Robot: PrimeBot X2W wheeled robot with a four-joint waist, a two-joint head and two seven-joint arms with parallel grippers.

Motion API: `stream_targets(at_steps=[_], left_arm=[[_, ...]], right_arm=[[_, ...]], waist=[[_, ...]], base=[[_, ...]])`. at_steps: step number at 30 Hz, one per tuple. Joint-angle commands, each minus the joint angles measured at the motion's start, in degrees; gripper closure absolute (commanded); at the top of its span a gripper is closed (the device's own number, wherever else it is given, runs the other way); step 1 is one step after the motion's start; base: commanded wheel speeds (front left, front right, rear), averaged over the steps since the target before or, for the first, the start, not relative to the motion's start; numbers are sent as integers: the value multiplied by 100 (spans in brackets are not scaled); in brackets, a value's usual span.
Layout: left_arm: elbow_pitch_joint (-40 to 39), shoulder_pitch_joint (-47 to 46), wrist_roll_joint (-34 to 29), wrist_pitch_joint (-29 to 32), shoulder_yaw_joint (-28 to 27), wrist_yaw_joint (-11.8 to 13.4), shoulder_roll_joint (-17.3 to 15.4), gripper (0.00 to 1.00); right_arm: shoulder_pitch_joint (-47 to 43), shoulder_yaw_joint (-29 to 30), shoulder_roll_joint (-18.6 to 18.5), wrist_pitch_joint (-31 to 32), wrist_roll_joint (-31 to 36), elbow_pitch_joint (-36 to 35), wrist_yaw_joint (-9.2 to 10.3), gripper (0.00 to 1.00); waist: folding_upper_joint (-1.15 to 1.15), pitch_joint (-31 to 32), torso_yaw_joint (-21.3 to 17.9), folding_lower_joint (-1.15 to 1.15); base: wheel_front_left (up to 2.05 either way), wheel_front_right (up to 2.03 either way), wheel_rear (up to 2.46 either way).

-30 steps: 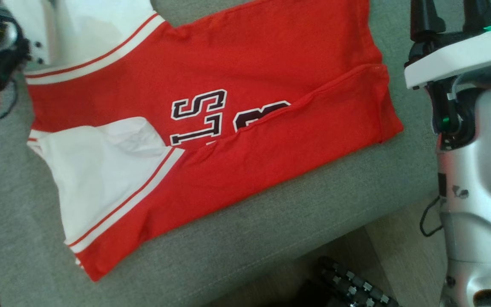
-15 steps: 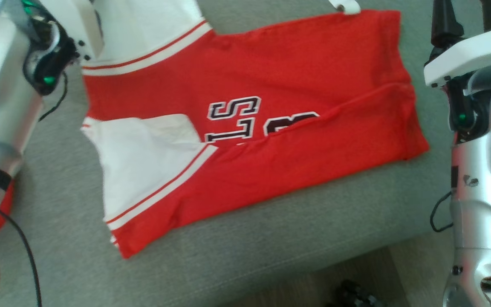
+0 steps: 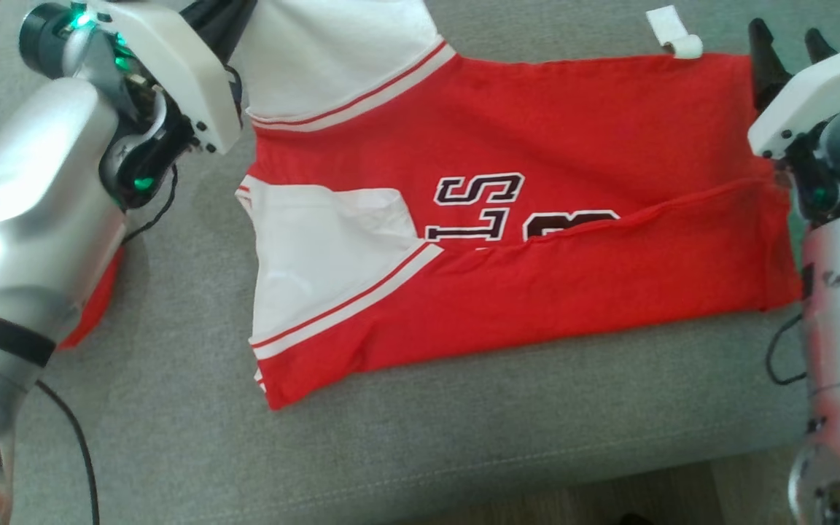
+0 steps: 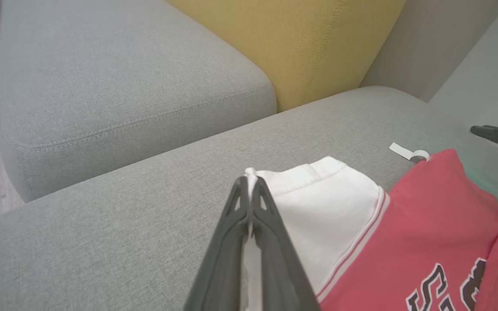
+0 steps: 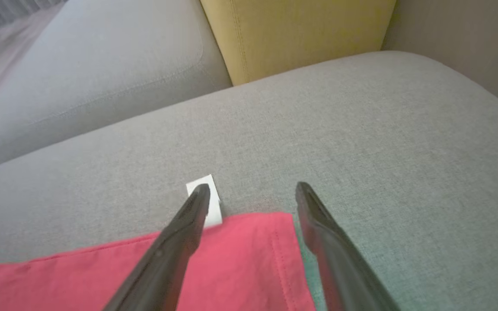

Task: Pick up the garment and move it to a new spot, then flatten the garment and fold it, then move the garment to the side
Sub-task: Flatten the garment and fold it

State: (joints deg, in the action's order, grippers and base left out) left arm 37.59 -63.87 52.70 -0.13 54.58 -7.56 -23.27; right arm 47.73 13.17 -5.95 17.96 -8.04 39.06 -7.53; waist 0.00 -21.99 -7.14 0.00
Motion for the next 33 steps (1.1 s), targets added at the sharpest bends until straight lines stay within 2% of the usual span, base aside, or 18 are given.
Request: stream_targets(at_steps=[1, 8, 15, 25, 26, 27, 28, 33], left_arm=[[-180, -208, 63, -40, -221, 18, -232, 100], [-394, -236, 28, -1, -190, 83, -282, 100], [-525, -337, 10, 61, -182, 118, -325, 100], [-555, -409, 1, 91, -170, 133, -372, 100], [-544, -417, 2, 91, -170, 133, -374, 100], [-532, -429, 1, 91, -170, 133, -375, 100], [-519, -441, 1, 88, -171, 133, -375, 100], [-441, -484, 10, 15, -200, 142, -360, 100]], right_arm=[[247, -38, -112, 96, 163, -49, 4, 0], [673, 355, -219, 495, 783, 689, 4, 0], [997, 722, -167, 615, 1087, 1182, 4, 0], [1271, 656, -102, 633, 1089, 1643, 4, 0], [1292, 629, -108, 650, 1069, 1697, 4, 20], [1316, 609, -119, 646, 1047, 1733, 4, 94], [1340, 592, -132, 623, 1021, 1754, 4, 100], [1433, 472, -241, 257, 936, 1726, 4, 100]], waist=[[0, -57, 46, 0], [0, -238, 113, 0], [0, -417, 122, 0], [0, -553, 123, 0], [0, -559, 124, 0], [0, -569, 125, 0], [0, -577, 127, 0], [0, -563, 149, 0]], base=[[0, 0, 0], [0, 0, 0], [0, 0, 0], [0, 0, 0], [0, 0, 0], [0, 0, 0], [0, 0, 0], [0, 0, 0]])
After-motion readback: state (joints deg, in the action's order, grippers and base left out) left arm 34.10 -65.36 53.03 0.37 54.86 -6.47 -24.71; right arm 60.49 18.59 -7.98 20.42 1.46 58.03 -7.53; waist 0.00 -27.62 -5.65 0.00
